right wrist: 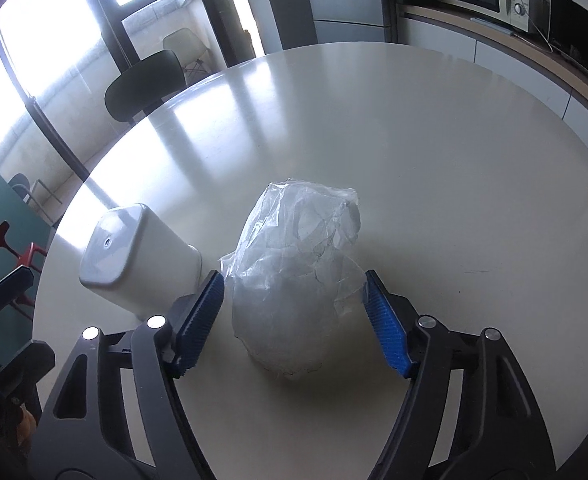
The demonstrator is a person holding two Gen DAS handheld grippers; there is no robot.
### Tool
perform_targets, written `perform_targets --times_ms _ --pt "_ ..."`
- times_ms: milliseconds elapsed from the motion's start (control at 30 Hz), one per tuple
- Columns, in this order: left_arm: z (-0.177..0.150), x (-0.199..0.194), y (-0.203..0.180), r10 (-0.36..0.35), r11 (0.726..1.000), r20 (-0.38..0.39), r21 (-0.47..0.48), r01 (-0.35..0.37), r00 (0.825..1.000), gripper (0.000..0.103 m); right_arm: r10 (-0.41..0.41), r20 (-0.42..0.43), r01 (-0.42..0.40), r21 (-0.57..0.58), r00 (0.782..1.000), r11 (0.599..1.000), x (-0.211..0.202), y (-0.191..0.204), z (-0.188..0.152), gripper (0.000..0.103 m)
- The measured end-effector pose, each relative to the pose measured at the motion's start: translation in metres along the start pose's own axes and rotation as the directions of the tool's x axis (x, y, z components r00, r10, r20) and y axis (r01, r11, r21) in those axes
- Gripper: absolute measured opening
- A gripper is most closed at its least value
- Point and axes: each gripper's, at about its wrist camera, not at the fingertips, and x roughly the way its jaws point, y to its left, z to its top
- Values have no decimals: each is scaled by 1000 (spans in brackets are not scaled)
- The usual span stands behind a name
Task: Collect trash
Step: 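Grasp the white square box with the left tool while the right tool grasps the clear plastic bag, then carry the white box and clear bag down over the blue wastebasket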
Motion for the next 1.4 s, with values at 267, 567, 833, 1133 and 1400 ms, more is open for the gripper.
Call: perform_targets --times_ms 267,567,833,1133,1400 --pt "24 29 -8 17 1000 -25 3 -17 1000 97 21 23 -22 18 1000 1000 -6 -17 -13 41" --pt "25 62 -19 14 1000 -105 11 -13 994 87 -7 39 5 44 999 999 -29 -41 -31 36" --pt "7 63 -17 46 999 -125 10 -45 991 65 -42 57 41 8 998 999 -53 -37 -47 35" --pt "-9 3 -29 8 1000 -41 12 -7 999 65 -44 111 47 -23 993 999 -93 -18 -67 35" --pt "-40 -54 -38 -40 999 14 26 39 999 65 -31 180 42 -61 983 997 -134 6 -105 35"
